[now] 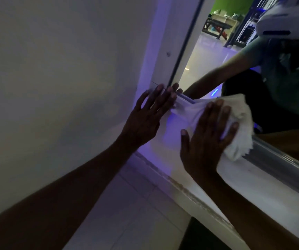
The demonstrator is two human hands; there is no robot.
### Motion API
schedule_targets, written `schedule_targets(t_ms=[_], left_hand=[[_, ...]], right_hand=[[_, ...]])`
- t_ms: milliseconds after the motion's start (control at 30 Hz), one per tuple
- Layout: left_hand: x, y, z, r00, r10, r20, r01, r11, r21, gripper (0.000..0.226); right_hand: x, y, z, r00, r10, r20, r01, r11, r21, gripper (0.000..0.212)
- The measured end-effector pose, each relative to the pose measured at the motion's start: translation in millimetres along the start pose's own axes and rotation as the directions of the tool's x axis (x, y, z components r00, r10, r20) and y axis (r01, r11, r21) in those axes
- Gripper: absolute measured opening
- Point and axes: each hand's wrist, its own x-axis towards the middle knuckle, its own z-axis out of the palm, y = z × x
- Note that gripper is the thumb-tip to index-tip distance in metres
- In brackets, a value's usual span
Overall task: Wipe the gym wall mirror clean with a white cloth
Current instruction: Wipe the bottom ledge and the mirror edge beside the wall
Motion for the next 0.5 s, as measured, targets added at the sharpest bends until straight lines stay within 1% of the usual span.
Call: schedule_targets(t_ms=[100,167,233,300,367,433,500], left_hand=[[-7,-10,-1,0.993,-0.121,0.017,0.120,0.992,0.034,0.095],[-17,-19,-3,0.982,-0.181,0.062,0.178,0.983,0.054,0.100],[-30,-27,-4,0.978,-0.181,0.107,0.173,0.982,0.074,0.102],[-39,-31,-8,0.978,-0.153,0.138,0.141,0.985,0.097,0.102],[-35,-33,-15,0.979,-0.140,0.148,0.128,0.988,0.089,0.099],[-23,-35,-27,0.981,-0.161,0.111,0.153,0.986,0.071,0.091],[-10,-39,-44,0.980,-0.192,0.055,0.191,0.981,0.019,0.083]], right_hand=[[17,-26,4,0.996,-0.083,0.019,0.084,0.995,-0.052,0.081],[18,-21,1,0.991,-0.131,0.033,0.133,0.989,-0.060,0.084],[17,-8,-5,0.973,-0.231,0.020,0.232,0.971,-0.057,0.083],[22,2,-5,0.947,-0.320,-0.024,0.317,0.946,-0.070,0.083],[32,7,0,0.928,-0.366,-0.066,0.362,0.929,-0.074,0.083],[41,4,1,0.918,-0.385,-0.102,0.385,0.923,-0.011,0.075],[52,0,-4,0.910,-0.395,-0.128,0.408,0.908,0.096,0.062]])
